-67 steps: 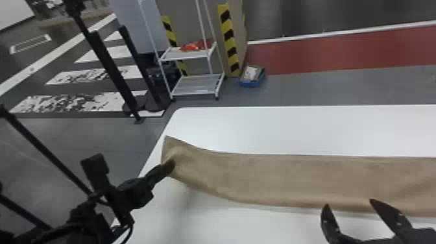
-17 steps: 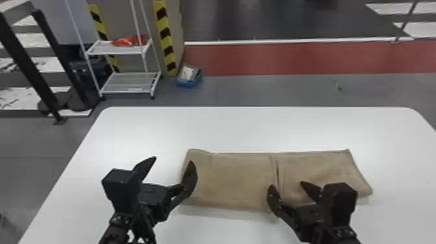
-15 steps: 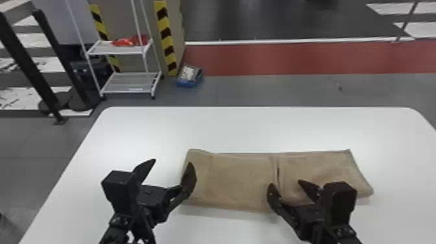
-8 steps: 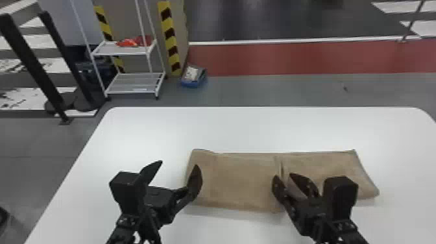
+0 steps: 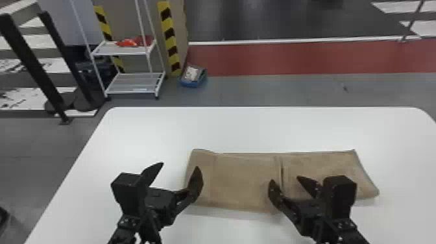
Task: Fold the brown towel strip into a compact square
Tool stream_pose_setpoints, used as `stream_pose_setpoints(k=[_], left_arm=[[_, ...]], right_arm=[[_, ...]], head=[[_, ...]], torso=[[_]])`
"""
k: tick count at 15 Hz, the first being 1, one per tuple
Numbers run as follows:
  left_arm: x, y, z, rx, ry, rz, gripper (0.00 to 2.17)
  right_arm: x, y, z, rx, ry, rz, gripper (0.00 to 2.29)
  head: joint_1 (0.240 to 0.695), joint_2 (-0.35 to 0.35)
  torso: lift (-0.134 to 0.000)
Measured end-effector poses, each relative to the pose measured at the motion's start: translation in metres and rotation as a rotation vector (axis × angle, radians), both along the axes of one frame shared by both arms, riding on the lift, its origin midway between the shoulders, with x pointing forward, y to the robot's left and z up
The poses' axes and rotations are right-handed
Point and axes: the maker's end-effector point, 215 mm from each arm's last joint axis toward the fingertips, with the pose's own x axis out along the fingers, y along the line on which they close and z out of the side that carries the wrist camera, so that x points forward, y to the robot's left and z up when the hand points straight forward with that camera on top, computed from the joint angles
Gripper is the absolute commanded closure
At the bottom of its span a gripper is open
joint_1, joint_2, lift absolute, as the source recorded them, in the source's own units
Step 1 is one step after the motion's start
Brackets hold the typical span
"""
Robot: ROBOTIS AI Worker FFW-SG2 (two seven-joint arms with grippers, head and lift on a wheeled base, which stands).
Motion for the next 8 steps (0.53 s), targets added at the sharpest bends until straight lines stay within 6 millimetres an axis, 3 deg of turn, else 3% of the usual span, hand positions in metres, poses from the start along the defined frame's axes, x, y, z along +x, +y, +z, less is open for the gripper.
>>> stream_pose_setpoints(k=[8], left_arm=[[0.002,-0.002,-0.005,0.0,0.007,-0.009,0.04]], right_arm=[[0.003,0.008,-0.021,-0.034,0.063,0.025,0.67]], head=[[0.695,0.101]], torso=[[-0.122]])
